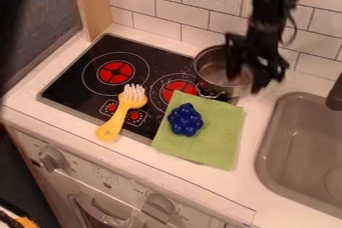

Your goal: Move the silver pot to the top right corner of the burner

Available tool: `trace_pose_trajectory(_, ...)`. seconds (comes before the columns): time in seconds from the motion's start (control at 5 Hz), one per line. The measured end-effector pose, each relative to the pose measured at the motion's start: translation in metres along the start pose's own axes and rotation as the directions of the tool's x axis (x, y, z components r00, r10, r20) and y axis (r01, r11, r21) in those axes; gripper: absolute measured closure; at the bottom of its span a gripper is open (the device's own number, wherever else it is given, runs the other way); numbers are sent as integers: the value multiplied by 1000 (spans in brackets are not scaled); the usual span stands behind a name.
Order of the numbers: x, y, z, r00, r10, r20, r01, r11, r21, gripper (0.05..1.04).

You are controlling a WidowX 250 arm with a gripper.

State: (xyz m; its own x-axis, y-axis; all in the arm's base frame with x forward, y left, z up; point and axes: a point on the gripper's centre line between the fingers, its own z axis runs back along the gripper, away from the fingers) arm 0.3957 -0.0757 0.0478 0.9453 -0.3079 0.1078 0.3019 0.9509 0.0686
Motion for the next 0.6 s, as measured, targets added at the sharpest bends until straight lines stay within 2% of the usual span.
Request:
trace_pose_trajectory(0.2,-15,15,42,994,99,42,-98,995,-18,68)
trace_pose_trajectory(0.4,-35,16,41,986,166,14,-165,985,-48,73)
trace_pose_trajectory(0.6,-50,21,36,976,218,-32,-219,974,-55,77)
